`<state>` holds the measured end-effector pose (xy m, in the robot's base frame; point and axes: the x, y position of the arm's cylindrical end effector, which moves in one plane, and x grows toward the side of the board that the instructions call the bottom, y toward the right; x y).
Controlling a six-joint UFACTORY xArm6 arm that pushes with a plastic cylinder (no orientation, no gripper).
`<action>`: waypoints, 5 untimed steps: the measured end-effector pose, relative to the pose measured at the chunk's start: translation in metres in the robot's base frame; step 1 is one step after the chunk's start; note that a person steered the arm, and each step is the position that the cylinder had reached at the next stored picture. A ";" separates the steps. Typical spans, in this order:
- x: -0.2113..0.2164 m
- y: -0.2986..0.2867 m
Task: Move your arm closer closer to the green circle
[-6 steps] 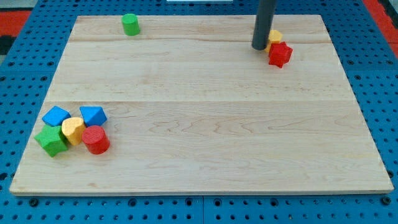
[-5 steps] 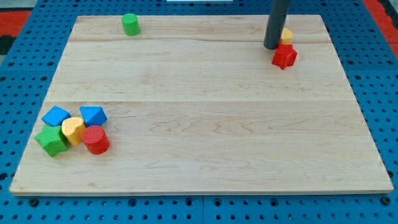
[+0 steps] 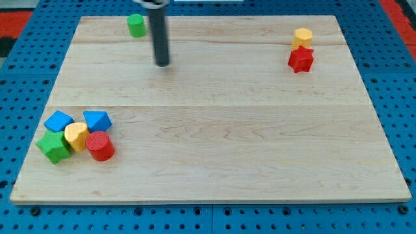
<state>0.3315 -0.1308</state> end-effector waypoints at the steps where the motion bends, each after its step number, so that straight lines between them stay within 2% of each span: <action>1: -0.018 -0.061; 3: -0.106 -0.083; 4: -0.125 -0.046; 5: -0.118 -0.006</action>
